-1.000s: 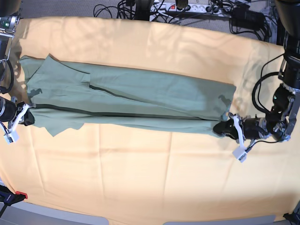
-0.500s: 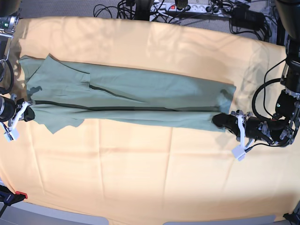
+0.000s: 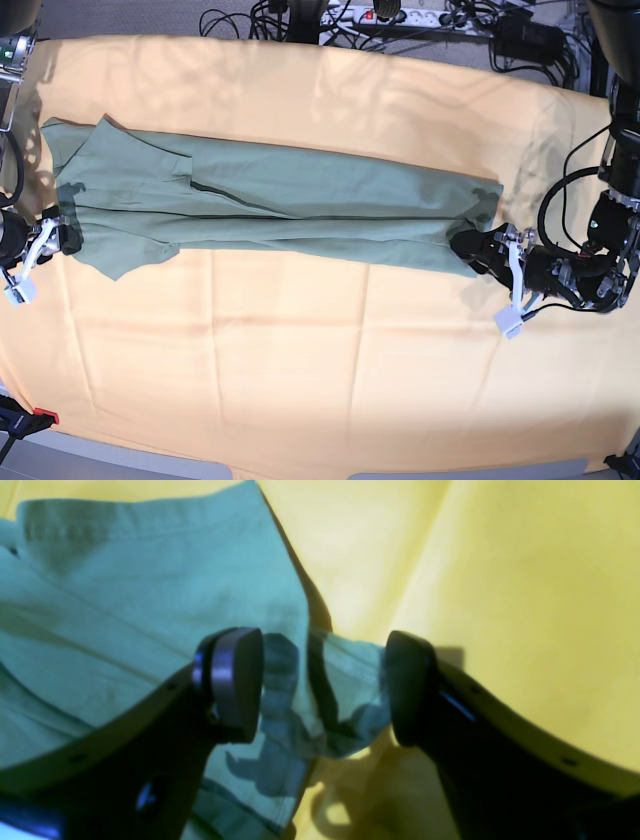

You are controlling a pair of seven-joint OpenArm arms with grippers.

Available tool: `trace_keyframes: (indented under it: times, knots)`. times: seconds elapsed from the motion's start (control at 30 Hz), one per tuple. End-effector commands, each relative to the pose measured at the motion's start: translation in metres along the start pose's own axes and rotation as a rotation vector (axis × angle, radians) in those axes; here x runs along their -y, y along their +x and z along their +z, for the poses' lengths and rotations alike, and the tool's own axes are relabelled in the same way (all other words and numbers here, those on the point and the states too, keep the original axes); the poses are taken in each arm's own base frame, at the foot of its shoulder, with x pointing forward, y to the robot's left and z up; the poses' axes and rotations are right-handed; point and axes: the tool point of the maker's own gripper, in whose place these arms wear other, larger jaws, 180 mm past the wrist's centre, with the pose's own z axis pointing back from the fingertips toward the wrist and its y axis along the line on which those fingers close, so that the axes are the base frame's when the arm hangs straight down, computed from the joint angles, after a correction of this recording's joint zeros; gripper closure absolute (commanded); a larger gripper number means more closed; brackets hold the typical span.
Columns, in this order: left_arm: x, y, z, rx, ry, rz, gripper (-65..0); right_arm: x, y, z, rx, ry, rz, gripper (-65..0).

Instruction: Fold the T-shirt properly

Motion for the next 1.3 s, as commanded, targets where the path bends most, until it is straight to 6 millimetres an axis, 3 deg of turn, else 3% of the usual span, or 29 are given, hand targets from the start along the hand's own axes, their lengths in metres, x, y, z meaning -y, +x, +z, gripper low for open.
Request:
trace_keyframes:
  times: [0.0,0.17,0.27,0.47,0.67,0.8,0.9,1.0,1.1,1.2,1.27]
  knots:
    - [0.0,0.019,0.016,0.055,0.006,-0.016,-33.0,0.012,0.032,0.018,0.088,-0.021,0.017,-40.5]
    - [0.003,0.01,0.01,0.05,-0.015,0.005,-33.0,-0.01,0.073,0.028,0.261,0.115,-0.05,-40.5]
    - [0.004,-0.004,0.002,0.03,-0.029,0.029,-32.9,-0.028,0.08,0.022,0.309,0.184,-0.084,-40.5]
    - [0.005,-0.015,-0.004,0.021,-0.04,0.049,-32.9,-0.047,0.062,-0.015,0.23,0.158,-0.065,-40.5]
    - [0.004,-0.016,-0.002,0.021,-0.036,0.051,-32.9,-0.011,0.033,-0.045,0.143,-0.095,-0.136,-40.5]
    - [0.001,-0.018,0.002,0.022,-0.024,0.055,-32.9,-0.036,0.028,-0.055,0.143,0.044,-0.197,-40.5]
    - [0.002,-0.016,0.002,0.027,-0.026,0.054,-32.9,-0.063,0.032,-0.052,0.157,0.203,-0.174,-40.5]
    - [0.001,-0.013,0.002,0.045,-0.024,0.055,-32.9,-0.078,0.032,-0.048,0.14,0.289,-0.203,-40.0]
    - [0.001,-0.014,0.002,0.044,-0.024,0.055,-32.9,-0.077,0.034,-0.047,0.153,0.292,-0.207,-28.3]
    - [0.001,-0.013,0.002,0.045,-0.024,0.055,-32.9,-0.074,0.038,-0.045,0.173,0.285,-0.206,-3.0]
    - [0.001,-0.012,0.002,0.053,-0.025,0.055,-32.9,-0.073,0.039,-0.044,0.176,0.282,-0.206,0.0]
